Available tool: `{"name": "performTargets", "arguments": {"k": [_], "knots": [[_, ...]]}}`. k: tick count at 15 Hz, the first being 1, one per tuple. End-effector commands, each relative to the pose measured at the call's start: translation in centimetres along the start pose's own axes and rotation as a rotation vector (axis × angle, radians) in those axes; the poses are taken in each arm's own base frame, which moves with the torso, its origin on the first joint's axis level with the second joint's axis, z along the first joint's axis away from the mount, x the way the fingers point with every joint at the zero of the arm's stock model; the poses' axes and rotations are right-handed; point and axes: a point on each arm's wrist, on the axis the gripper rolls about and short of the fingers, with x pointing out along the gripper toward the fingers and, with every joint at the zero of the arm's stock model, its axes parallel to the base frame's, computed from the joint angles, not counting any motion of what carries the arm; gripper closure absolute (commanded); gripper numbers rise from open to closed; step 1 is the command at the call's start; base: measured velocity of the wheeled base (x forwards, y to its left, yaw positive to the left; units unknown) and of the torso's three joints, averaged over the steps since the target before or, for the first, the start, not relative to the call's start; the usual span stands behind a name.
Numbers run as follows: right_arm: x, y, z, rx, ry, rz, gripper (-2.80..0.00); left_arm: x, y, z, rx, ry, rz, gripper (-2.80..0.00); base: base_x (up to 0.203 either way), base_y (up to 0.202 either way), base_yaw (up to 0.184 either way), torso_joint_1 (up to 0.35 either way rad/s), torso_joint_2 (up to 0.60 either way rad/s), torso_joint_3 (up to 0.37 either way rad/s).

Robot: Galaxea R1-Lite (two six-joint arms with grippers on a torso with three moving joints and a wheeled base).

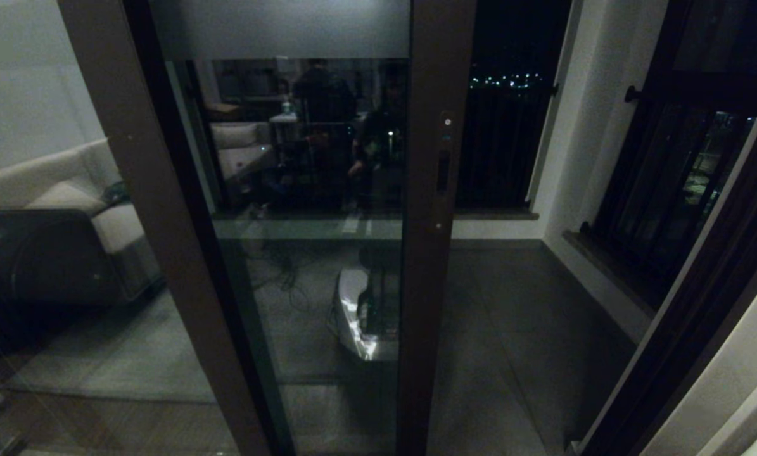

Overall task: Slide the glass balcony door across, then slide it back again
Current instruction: Close the slid door

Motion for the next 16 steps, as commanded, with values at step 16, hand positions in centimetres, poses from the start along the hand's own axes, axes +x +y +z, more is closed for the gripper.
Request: {"name": "performTargets", "arguments": {"k": [16], "knots": [[29.8, 11.3, 16.6, 0.07, 0.321, 0.179, 0.0, 0.0, 0.0, 0.0, 0.0, 0.001, 0.001, 0.0, 0.0, 0.0, 0.0, 0.0, 0.0, 0.0]]}}
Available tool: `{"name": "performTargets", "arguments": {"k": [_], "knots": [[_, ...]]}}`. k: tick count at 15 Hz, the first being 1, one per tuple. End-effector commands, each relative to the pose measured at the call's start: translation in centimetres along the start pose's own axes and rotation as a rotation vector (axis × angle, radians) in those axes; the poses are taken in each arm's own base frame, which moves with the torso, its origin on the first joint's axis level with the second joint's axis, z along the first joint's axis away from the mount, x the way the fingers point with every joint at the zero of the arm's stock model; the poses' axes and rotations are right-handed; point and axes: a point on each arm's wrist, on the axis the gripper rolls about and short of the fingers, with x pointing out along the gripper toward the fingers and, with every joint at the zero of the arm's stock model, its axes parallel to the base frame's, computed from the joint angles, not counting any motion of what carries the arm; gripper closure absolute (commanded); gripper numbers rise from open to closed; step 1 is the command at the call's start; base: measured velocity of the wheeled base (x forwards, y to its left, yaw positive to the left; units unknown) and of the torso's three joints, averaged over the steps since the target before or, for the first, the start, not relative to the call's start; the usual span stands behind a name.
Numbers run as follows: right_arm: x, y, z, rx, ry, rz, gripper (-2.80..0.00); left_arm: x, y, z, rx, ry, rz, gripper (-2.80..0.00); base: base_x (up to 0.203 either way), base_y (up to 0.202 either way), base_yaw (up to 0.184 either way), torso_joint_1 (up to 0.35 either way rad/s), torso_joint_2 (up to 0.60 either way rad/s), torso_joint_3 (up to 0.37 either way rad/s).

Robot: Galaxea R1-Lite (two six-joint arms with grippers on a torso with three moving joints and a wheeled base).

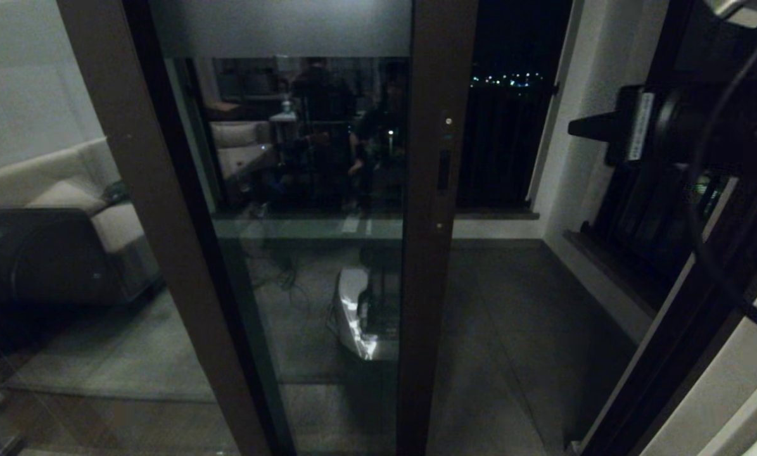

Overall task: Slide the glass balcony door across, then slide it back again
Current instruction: Close the slid door

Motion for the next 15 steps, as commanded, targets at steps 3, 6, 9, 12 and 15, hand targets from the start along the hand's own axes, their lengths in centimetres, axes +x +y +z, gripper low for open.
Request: {"name": "performTargets", "arguments": {"k": [3, 6, 9, 12, 15], "knots": [[7.9, 1.7, -3.2, -0.062, 0.175, -0.109, 0.0, 0.0, 0.0, 0.0, 0.001, 0.0, 0.0, 0.0, 0.0, 0.0, 0.0, 0.0, 0.0, 0.0], [8.5, 1.6, -1.5, -0.203, 0.148, -0.115, 0.0, 0.0, 0.0, 0.0, 0.0, 0.0, 0.0, 0.0, 0.0, 0.0, 0.0, 0.0, 0.0, 0.0], [7.5, 1.4, 0.8, -0.213, 0.071, -0.122, 0.0, 0.0, 0.0, 0.0, 0.001, 0.0, 0.0, 0.0, 0.0, 0.0, 0.0, 0.0, 0.0, 0.0], [7.3, 0.8, 1.1, -0.217, 0.073, -0.149, 0.0, 0.0, 0.0, 0.0, 0.001, 0.0, 0.0, 0.0, 0.0, 0.0, 0.0, 0.0, 0.0, 0.0], [7.2, 1.6, 0.2, -0.257, 0.161, -0.154, 0.0, 0.0, 0.0, 0.0, 0.001, 0.0, 0.0, 0.0, 0.0, 0.0, 0.0, 0.0, 0.0, 0.0]]}}
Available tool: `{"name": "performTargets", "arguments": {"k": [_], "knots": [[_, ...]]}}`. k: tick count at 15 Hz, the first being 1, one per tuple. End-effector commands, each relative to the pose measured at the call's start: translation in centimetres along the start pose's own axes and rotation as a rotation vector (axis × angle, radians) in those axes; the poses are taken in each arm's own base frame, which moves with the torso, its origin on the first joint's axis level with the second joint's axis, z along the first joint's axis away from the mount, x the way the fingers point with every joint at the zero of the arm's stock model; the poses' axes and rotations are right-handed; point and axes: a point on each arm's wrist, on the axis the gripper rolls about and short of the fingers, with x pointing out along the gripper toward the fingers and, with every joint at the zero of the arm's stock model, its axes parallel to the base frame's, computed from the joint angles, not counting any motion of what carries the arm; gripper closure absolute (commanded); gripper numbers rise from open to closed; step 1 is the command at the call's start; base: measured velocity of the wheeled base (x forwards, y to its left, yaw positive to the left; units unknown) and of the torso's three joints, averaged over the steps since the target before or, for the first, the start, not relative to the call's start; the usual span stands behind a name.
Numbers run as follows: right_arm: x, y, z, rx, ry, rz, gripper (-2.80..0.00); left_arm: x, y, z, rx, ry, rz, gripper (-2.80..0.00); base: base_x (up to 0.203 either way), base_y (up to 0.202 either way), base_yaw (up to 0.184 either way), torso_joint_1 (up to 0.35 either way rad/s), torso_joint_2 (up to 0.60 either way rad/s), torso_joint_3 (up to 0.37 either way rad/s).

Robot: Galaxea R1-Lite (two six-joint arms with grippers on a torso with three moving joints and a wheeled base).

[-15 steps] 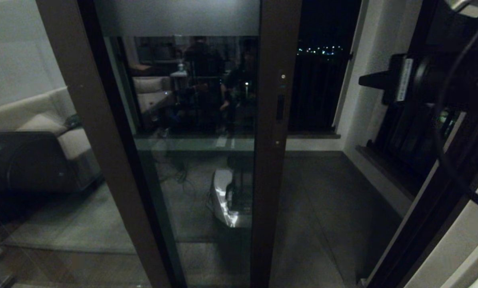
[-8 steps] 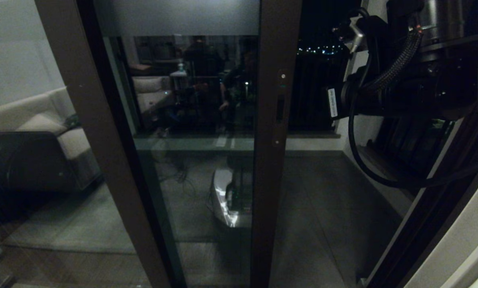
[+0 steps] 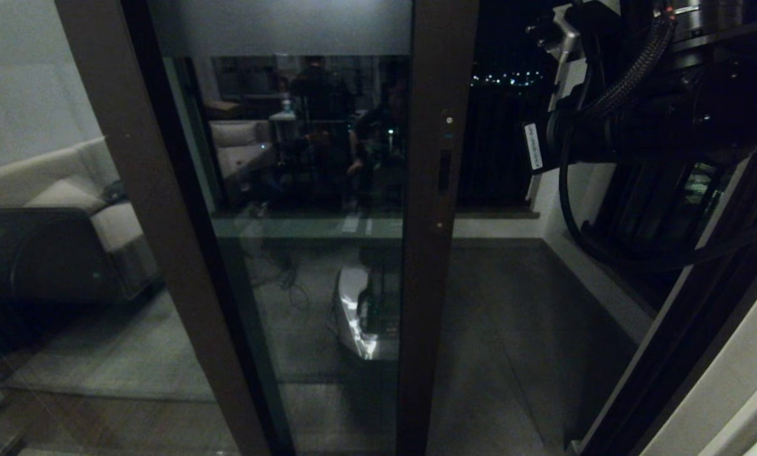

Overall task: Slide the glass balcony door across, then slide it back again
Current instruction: Close the slid door

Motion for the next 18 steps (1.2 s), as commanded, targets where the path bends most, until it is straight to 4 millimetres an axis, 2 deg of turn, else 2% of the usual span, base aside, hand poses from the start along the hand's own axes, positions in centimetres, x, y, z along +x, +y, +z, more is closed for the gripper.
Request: {"name": "performTargets", "arguments": {"k": [1, 6, 7, 8, 10, 14, 18], "knots": [[0.0, 0.7, -0.1, -0.022, 0.03, 0.02, 0.0, 0.0, 0.0, 0.0, 0.0, 0.0, 0.0, 0.0, 0.0, 0.0, 0.0, 0.0, 0.0, 0.0], [4.5, 4.2, 0.0, 0.02, 0.056, 0.048, 0.0, 0.0, 0.0, 0.0, 0.0, 0.0, 0.0, 0.0, 0.0, 0.0, 0.0, 0.0, 0.0, 0.0], [5.2, 4.6, -0.2, 0.024, 0.067, 0.048, -0.46, 0.0, 0.0, 0.0, 0.0, 0.0, 0.0, 0.0, 0.0, 0.0, 0.0, 0.0, 0.0, 0.0], [5.4, 4.7, -0.3, 0.022, 0.077, 0.048, -2.8, 0.0, 0.0, 0.0, 0.0, 0.0, 0.0, 0.0, 0.0, 0.0, 0.0, 0.0, 0.0, 0.0], [5.8, 4.6, -0.4, 0.023, 0.08, 0.04, -2.8, 0.0, 0.0, 0.0, 0.0, 0.0, 0.0, 0.0, 0.0, 0.0, 0.0, 0.0, 0.0, 0.0], [8.3, 4.0, -1.2, 0.03, 0.09, -0.023, -2.8, 0.0, 0.0, 0.0, 0.0, 0.0, 0.0, 0.0, 0.0, 0.0, 0.0, 0.0, 0.0, 0.0], [8.7, 3.9, -1.0, 0.045, 0.062, -0.031, -2.8, 0.0, 0.0, 0.0, 0.0, 0.0, 0.0, 0.0, 0.0, 0.0, 0.0, 0.0, 0.0, 0.0]]}}
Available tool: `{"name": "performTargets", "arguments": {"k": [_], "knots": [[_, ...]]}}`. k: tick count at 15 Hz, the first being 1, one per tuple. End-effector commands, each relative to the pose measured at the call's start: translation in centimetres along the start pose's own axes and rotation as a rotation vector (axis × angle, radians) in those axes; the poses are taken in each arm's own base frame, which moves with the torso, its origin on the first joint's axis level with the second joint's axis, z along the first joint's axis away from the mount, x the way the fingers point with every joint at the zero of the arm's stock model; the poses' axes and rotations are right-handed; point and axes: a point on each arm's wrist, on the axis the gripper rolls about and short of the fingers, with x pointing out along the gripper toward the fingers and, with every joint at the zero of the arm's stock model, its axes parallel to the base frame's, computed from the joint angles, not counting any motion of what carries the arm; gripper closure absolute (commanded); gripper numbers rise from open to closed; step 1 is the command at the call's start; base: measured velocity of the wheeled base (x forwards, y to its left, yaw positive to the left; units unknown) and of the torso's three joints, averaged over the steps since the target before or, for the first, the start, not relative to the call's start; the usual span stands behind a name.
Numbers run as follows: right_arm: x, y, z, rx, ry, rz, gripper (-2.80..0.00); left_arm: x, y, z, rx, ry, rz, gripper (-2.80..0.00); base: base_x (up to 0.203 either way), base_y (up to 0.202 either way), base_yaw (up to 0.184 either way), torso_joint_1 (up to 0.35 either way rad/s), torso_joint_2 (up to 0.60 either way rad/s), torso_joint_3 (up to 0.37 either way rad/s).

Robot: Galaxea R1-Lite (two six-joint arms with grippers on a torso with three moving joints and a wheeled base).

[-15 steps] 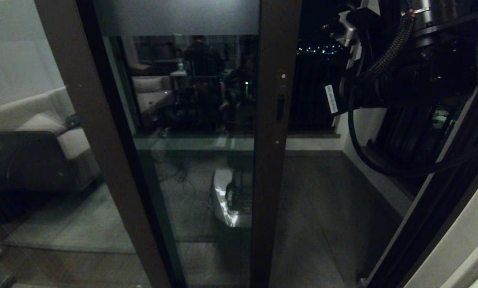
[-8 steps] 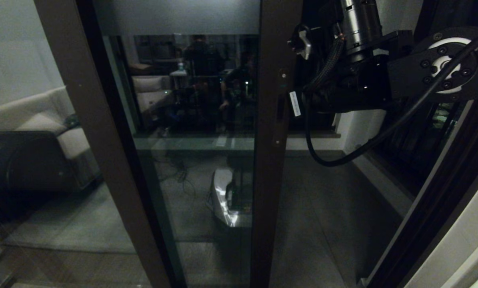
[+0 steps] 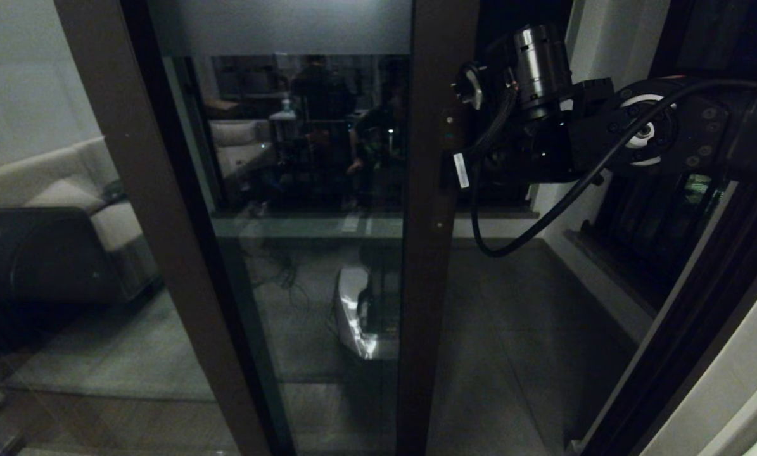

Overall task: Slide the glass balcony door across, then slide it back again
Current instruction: Close the slid door

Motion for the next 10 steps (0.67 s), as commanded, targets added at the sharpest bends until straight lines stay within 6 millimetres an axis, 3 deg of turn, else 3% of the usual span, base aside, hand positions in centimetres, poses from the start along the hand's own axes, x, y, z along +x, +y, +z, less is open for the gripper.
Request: {"name": "performTargets", "arguments": {"k": [1, 10], "knots": [[0.7, 0.1, -0.2, 0.006, -0.008, -0.008, -2.8, 0.0, 0.0, 0.0, 0.0, 0.0, 0.0, 0.0, 0.0, 0.0, 0.0, 0.0, 0.0, 0.0], [2.4, -0.9, -0.7, -0.005, -0.002, -0.042, -2.8, 0.0, 0.0, 0.0, 0.0, 0.0, 0.0, 0.0, 0.0, 0.0, 0.0, 0.0, 0.0, 0.0]]}}
